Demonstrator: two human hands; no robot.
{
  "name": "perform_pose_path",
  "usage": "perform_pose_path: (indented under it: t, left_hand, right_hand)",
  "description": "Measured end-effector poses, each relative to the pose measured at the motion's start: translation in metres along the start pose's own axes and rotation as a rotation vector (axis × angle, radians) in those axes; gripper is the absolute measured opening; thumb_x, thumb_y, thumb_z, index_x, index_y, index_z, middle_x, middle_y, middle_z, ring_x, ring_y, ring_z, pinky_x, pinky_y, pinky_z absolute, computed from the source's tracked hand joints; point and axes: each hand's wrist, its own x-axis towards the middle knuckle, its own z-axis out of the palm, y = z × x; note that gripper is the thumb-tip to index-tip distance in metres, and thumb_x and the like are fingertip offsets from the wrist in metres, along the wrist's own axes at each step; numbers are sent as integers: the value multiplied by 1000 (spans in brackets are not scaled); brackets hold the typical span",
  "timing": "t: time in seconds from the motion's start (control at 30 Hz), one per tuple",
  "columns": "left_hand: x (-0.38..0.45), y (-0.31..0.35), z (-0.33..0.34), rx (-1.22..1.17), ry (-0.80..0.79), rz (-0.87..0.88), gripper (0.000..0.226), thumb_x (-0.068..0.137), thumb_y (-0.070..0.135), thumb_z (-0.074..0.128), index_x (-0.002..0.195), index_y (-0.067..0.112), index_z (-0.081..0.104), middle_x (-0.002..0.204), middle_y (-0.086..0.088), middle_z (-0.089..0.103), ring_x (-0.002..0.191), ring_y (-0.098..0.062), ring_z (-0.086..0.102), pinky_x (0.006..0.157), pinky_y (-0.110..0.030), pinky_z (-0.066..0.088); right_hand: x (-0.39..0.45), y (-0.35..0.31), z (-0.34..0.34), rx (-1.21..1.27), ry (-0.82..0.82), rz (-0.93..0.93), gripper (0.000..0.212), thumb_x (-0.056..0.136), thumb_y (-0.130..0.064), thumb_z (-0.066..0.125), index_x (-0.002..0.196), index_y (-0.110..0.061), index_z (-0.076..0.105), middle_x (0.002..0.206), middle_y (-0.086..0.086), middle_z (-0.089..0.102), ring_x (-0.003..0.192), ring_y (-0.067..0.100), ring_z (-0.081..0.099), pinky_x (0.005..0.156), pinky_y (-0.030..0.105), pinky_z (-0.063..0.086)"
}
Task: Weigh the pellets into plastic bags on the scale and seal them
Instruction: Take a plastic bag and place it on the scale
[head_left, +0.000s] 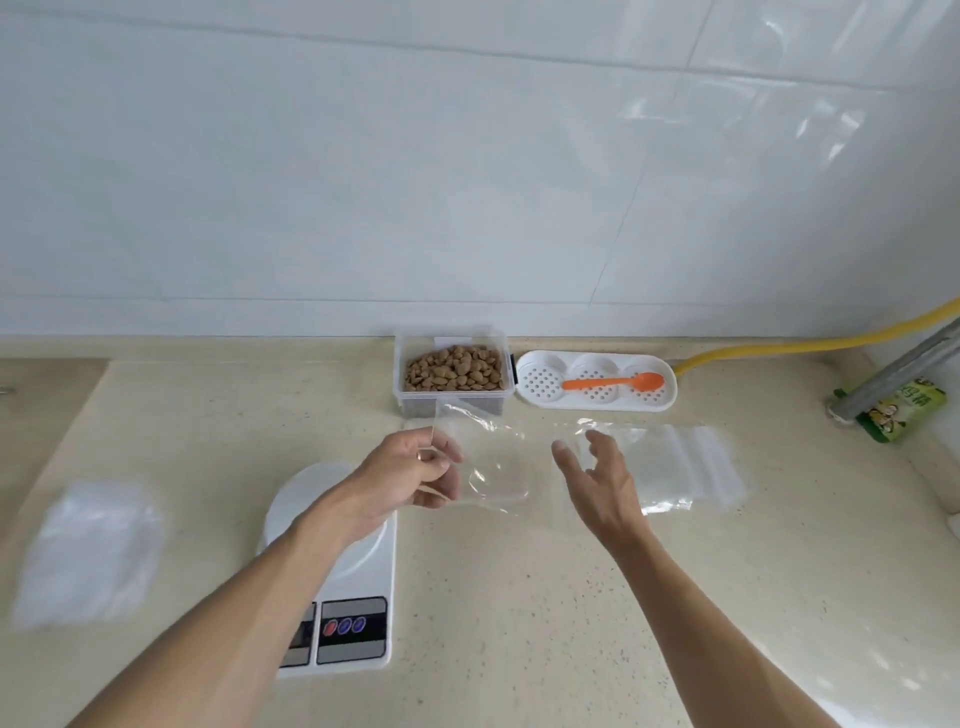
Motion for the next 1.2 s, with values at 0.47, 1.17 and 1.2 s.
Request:
perform_pose_path:
  t: [0.47,1.17,1.2]
  left_hand:
    - [-40,-49,-182,267,350,-78,21,84,1,55,92,17,65,76,-8,71,71,-20,64,69,-28,50]
    - [-75,-132,-159,721,537,41,39,95,32,51,131,16,49,125,-2,59,109,-21,58,89,-35,48]
    - [-84,-138,-151,767,525,91,40,96,32,50,133,17,48,128,-3,57,112,-21,56,88,-35,48]
  right_hand:
    - [-44,-67,148,335,7,218,58,79,8,64,133,-8,49,89,13,68,77,21,64,76,35,56]
    - [-81,-42,168,-178,138,10,45,97,-29,52,138,-13,44,139,12,45,123,28,46,98,42,41]
    - [-90,-38,168,-204,153,-29,45,97,-29,52,138,-12,45,139,12,46,122,28,44,98,43,40]
